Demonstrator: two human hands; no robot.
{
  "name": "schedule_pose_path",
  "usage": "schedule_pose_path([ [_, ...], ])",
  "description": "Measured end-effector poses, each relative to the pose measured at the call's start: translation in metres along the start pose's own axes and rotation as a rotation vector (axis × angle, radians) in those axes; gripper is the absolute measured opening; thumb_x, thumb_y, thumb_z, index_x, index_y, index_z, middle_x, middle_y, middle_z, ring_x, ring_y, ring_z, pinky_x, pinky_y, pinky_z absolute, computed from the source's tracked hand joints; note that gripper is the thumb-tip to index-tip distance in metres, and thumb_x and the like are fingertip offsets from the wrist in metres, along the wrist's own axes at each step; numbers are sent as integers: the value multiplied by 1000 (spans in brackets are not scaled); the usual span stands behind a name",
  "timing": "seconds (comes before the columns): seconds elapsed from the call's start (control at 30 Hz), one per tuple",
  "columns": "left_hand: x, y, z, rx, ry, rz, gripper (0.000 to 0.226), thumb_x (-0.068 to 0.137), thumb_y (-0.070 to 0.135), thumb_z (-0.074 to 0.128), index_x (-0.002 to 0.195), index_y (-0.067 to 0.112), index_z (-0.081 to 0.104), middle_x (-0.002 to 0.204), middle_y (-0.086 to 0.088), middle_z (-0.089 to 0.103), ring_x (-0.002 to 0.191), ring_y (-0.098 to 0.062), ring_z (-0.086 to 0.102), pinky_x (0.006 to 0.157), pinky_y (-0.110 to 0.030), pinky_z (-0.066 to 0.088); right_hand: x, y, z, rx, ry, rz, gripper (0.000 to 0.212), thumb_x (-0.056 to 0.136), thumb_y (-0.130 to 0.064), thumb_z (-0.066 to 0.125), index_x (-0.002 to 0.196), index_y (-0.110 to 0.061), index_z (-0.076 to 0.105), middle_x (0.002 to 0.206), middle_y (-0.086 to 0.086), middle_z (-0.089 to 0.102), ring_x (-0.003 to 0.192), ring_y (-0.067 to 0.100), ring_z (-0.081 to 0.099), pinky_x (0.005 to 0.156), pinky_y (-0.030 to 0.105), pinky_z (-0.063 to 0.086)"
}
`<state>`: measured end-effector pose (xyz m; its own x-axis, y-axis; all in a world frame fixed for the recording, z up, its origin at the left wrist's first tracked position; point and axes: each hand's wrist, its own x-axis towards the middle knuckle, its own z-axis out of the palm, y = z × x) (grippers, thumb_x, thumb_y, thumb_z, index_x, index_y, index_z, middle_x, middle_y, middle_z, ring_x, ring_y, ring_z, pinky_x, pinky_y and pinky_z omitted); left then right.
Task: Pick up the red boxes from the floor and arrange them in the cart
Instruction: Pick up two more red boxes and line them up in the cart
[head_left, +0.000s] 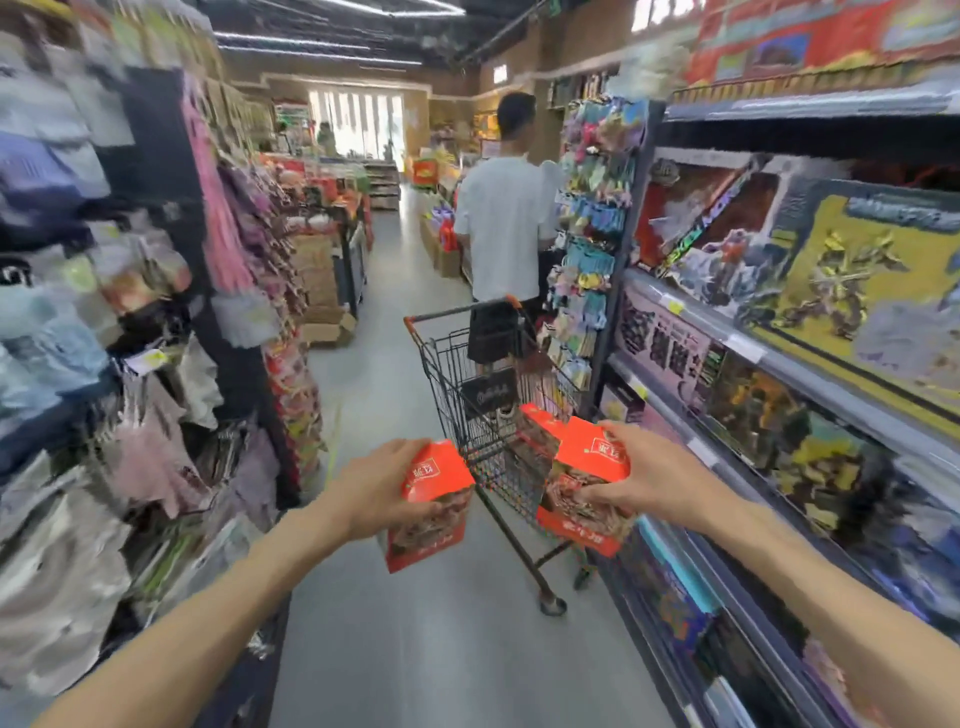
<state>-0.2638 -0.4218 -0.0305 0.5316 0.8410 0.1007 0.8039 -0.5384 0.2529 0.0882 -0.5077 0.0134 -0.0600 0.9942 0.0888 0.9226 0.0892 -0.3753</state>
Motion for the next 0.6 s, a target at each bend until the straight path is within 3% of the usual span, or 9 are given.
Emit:
schedule_pose_path([
  [0.17,88,-57,-13,-37,52,-54,91,81,60,71,154,20,31,145,-2,51,128,-21,52,102,-33,41,139,11,0,-17,-16,-63,82,67,-75,76,133,-36,47,106,-15,60,91,6,60,80,33,54],
  [0.33,171,-120,-18,-38,66,-69,93,81,65,67,154,23,29,146,-1,51,128,-21,53,104,-38,45,264,18,16,-14,-20,-94,82,66,-79,74,131,-36,47,98,-18,59,78,-2,59,66,26,47],
  [0.6,338,-232,-16,-24,37,25,92,77,69,64,151,25,32,142,0,53,123,-21,55,100,-43,49,442,33,56,-76,-25,-32,101,69,-79,72,150,-28,38,130,-10,58,116,13,57,96,37,53],
])
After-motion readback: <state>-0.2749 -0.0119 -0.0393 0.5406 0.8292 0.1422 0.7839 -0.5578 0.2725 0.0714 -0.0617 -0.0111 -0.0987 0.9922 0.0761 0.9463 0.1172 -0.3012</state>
